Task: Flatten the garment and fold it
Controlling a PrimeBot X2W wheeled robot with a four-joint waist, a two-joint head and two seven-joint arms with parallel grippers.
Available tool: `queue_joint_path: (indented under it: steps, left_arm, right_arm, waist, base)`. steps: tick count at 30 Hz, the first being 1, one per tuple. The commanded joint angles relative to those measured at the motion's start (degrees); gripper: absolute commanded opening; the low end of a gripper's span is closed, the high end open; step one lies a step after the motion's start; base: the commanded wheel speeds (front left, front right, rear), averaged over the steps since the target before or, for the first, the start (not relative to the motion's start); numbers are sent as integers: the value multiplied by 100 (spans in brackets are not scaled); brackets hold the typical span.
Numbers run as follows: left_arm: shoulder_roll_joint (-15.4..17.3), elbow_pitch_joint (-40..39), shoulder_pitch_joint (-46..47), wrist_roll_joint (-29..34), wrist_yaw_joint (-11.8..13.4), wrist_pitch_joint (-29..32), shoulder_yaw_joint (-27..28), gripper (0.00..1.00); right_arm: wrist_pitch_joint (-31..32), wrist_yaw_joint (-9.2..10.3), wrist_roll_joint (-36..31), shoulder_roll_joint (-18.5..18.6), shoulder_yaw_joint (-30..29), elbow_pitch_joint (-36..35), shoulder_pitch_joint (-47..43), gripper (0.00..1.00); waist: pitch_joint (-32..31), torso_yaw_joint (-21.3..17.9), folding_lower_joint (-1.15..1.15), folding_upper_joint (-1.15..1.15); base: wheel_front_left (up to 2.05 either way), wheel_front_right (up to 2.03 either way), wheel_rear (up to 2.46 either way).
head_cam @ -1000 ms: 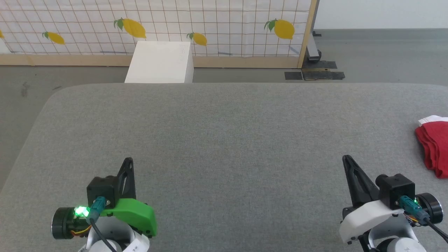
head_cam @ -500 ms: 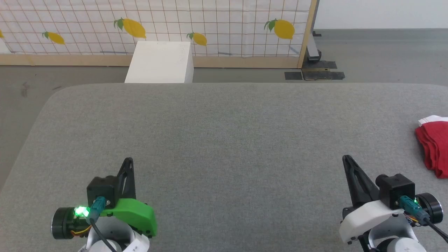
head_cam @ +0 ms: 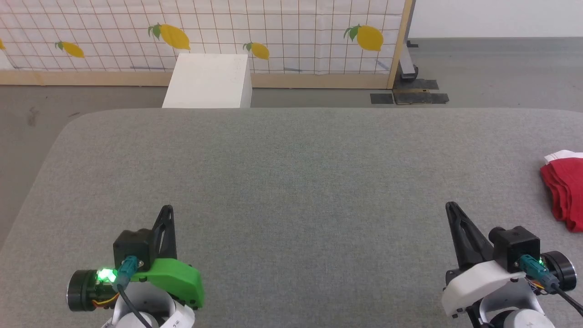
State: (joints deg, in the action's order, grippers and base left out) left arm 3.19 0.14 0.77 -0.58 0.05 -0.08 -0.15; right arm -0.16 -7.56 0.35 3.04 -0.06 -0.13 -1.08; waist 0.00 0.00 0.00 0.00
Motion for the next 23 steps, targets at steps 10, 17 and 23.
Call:
queue_joint_path:
  steps: [10, 17, 23]
  left_arm:
    - [-31, -14, -77, 58, -5, 8, 15, 0]
    - [-31, -14, -77, 58, -5, 8, 15, 0]
    - [-31, -14, -77, 58, -5, 8, 15, 0]
  right_arm:
    - [16, 8, -35, -16, 6, 13, 108, 0]
    - [16, 8, -35, -16, 6, 13, 108, 0]
    - [16, 8, -35, -16, 6, 13, 108, 0]
  waist:
    - [0, 0, 0, 0]
    - [0, 0, 0, 0]
    - [0, 0, 0, 0]
  base:
    - [0, 0, 0]
    - [0, 0, 0]
    - [0, 0, 0]
